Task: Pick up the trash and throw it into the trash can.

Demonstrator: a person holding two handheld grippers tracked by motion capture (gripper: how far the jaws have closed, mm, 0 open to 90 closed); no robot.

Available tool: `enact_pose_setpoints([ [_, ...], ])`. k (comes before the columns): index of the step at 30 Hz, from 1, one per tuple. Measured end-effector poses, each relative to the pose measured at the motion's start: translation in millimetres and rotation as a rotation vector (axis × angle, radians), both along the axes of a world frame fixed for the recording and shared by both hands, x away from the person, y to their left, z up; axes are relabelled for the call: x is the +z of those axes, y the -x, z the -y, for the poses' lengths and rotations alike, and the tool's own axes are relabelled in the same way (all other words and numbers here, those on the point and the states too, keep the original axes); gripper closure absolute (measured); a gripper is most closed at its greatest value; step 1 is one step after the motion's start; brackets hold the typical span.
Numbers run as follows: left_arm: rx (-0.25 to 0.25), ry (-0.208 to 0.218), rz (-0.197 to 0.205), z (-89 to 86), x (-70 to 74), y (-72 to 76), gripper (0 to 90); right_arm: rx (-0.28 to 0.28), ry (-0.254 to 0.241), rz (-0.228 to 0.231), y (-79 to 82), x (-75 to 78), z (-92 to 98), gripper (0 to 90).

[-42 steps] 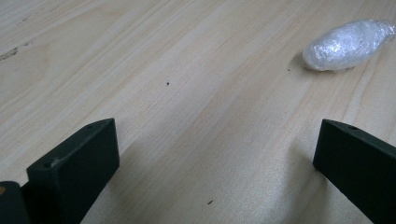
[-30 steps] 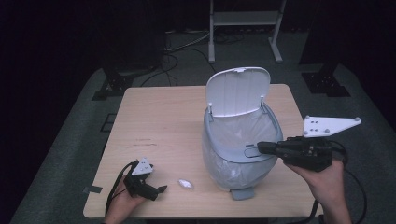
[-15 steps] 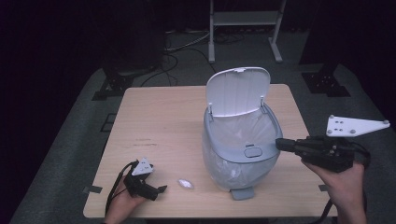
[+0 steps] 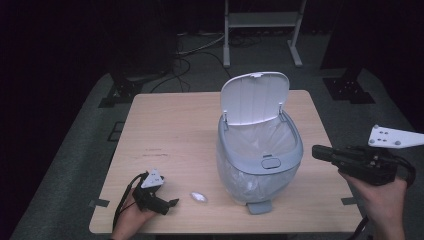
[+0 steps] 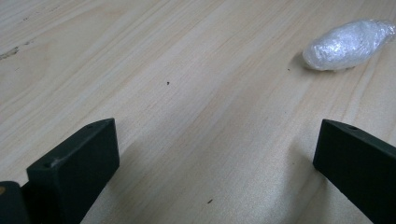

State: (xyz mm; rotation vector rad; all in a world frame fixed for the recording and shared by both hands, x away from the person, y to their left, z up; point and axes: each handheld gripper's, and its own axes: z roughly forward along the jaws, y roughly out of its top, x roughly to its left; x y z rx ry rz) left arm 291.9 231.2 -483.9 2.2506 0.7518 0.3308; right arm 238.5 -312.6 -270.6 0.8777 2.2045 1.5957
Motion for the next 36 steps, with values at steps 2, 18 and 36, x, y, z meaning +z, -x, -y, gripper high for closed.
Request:
enact_pose_setpoints([
  [2,0.000,0.000,0.000,0.0,0.0,0.0,0.0,-0.021,0.008,0.001,-1.1,-4.0,4.0,79.7],
  [18,0.000,0.000,0.000,0.0,0.0,0.0,0.0,-0.138,0.073,-0.033,-9.6,-41.9,17.3,48.4],
  [36,-0.001,-0.002,-0.002,0.0,0.2,0.0,0.0,-0.269,0.155,-0.069,-18.1,-98.1,10.5,12.5],
])
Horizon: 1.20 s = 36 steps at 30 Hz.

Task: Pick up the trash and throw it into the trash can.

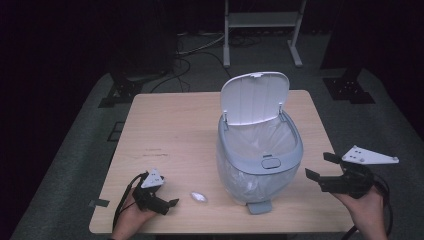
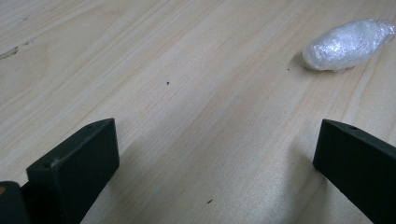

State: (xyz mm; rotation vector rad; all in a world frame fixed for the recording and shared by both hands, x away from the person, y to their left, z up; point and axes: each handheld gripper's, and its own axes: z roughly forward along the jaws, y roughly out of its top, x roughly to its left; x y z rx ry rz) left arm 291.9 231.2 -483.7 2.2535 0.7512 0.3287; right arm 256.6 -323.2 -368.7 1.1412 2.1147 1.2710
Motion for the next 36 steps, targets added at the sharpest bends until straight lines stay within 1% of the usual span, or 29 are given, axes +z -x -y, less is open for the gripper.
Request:
enact_pose_setpoints([
  [2,0.000,0.000,0.000,0.0,-0.1,0.0,0.0,-0.009,0.007,0.000,-0.5,-2.7,-0.1,12.1],
  [4,0.000,0.000,0.000,0.0,0.0,0.0,0.0,-0.035,0.027,-0.006,-1.1,-10.8,-0.4,7.6],
  [5,0.000,0.000,0.000,0.0,0.0,0.0,0.0,-0.044,0.034,-0.014,-2.0,-16.9,0.6,3.6],
  [6,0.000,0.000,0.000,0.0,0.0,0.0,0.0,-0.044,0.034,-0.014,-2.0,-16.9,0.6,3.6],
  [7,0.000,0.000,0.001,0.0,0.0,0.0,0.0,-0.060,0.048,-0.017,-2.5,-24.1,1.8,1.2],
  [9,0.000,0.000,0.001,0.0,0.0,0.0,0.0,-0.072,0.052,-0.018,-2.7,-29.0,2.9,0.0],
  [10,0.000,0.000,0.000,0.0,0.0,0.0,0.0,-0.072,0.052,-0.018,-2.7,-29.0,2.9,0.0],
  [11,0.000,0.000,0.000,0.0,0.0,0.0,0.0,-0.086,0.057,-0.023,-3.1,-33.9,3.7,0.0],
  [12,0.000,0.000,0.000,0.0,0.0,0.0,0.0,-0.086,0.057,-0.023,-3.1,-33.9,3.7,0.0],
  [13,0.002,0.003,0.000,0.2,-0.1,0.1,0.0,-0.082,0.058,-0.022,-3.5,-38.5,4.2,0.0],
  [14,0.002,0.003,0.000,0.2,-0.1,0.1,0.0,-0.082,0.058,-0.022,-3.5,-38.5,4.2,0.0],
  [15,0.000,0.001,0.002,0.0,-0.1,-0.1,0.0,-0.079,0.054,-0.018,-4.3,-43.4,4.6,0.0],
  [16,0.000,0.001,0.002,0.0,-0.1,-0.1,0.0,-0.079,0.054,-0.018,-4.3,-43.4,4.6,0.0],
  [17,0.000,0.001,0.002,0.1,-0.1,-0.1,0.0,-0.076,0.060,-0.022,-5.8,-48.2,4.3,0.0],
  [18,0.000,0.002,0.002,0.1,-0.1,-0.1,0.0,-0.076,0.060,-0.022,-5.8,-48.2,4.3,0.0],
  [20,0.001,0.002,0.001,0.1,-0.1,-0.1,0.0,-0.083,0.060,-0.036,-7.2,-53.6,3.3,0.0],
  [23,0.000,0.001,0.001,0.1,-0.1,-0.1,0.0,-0.087,0.068,-0.044,-9.5,-61.2,2.6,0.0],
  [26,0.000,0.001,0.001,0.1,0.0,0.0,0.0,-0.088,0.072,-0.058,-11.4,-71.3,1.7,0.0],
  [28,0.000,0.001,0.001,0.0,0.0,0.0,0.0,-0.090,0.085,-0.075,-13.6,-79.0,1.5,0.0],
  [30,-0.003,0.001,0.001,0.0,0.1,0.4,0.0,-0.093,0.086,-0.091,-15.2,-84.2,1.4,0.0],
  [33,-0.008,0.001,-0.002,0.2,0.6,1.7,0.0,-0.106,0.105,-0.119,-18.8,-94.6,2.5,0.0],
  [35,-0.011,0.008,-0.004,0.4,0.9,2.4,0.0,-0.116,0.109,-0.125,-19.7,-97.0,3.1,0.0],
  [36,-0.015,0.008,-0.004,0.5,1.3,2.8,0.0,-0.125,0.122,-0.137,-22.4,-102.0,4.6,0.0],
])
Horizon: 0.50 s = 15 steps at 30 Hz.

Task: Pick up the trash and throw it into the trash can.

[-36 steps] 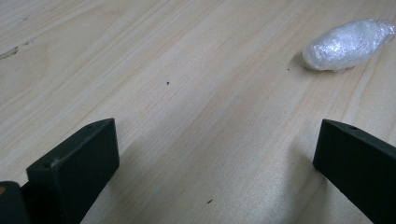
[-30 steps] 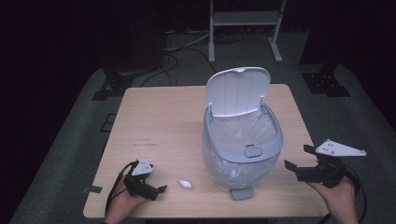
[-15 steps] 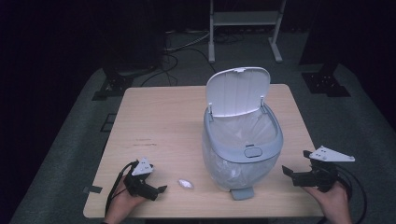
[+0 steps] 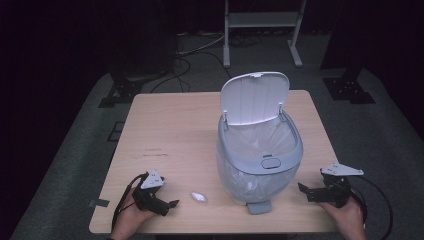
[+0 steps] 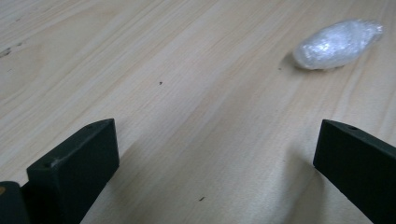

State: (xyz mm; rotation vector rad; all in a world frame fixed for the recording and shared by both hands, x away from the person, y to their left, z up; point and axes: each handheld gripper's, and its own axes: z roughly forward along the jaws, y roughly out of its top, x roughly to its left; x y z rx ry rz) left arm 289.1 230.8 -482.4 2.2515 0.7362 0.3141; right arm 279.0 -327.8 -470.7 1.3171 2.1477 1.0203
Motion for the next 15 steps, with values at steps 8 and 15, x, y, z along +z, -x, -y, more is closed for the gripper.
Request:
enact_pose_setpoints([
  [8,-0.027,0.037,0.000,4.4,4.8,5.2,0.0,-0.016,0.031,-0.041,-4.8,-9.6,3.2,0.0],
  [15,-0.058,0.062,-0.004,10.9,8.7,8.1,0.0,-0.020,0.052,-0.072,-7.5,-15.2,1.8,0.0],
])
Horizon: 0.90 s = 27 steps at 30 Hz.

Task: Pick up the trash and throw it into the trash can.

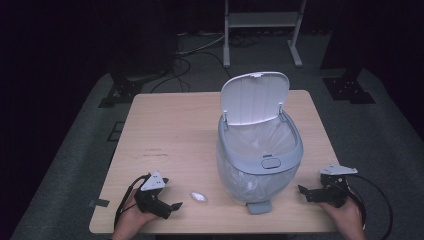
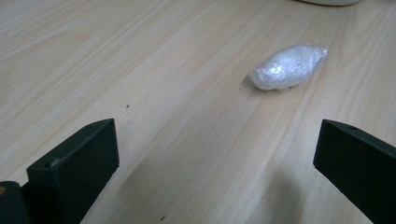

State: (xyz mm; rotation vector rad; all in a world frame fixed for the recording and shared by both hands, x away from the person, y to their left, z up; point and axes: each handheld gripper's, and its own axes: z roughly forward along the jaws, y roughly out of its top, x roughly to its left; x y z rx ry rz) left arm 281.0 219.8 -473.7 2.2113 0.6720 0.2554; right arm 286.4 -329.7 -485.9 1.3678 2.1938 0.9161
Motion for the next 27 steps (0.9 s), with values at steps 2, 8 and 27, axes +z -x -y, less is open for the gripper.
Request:
enact_pose_setpoints([
  [2,-0.011,0.003,-0.001,2.5,0.8,0.7,0.0,0.004,0.006,-0.005,-0.8,-1.7,-0.6,0.0],
  [8,-0.041,0.009,0.003,12.0,1.8,1.9,0.0,-0.001,-0.003,0.003,-1.4,-2.9,0.3,0.0],
  [27,-0.116,0.036,0.016,42.7,1.3,-4.2,0.0,-0.006,-0.003,0.003,-1.3,-2.9,-0.2,0.0],
])
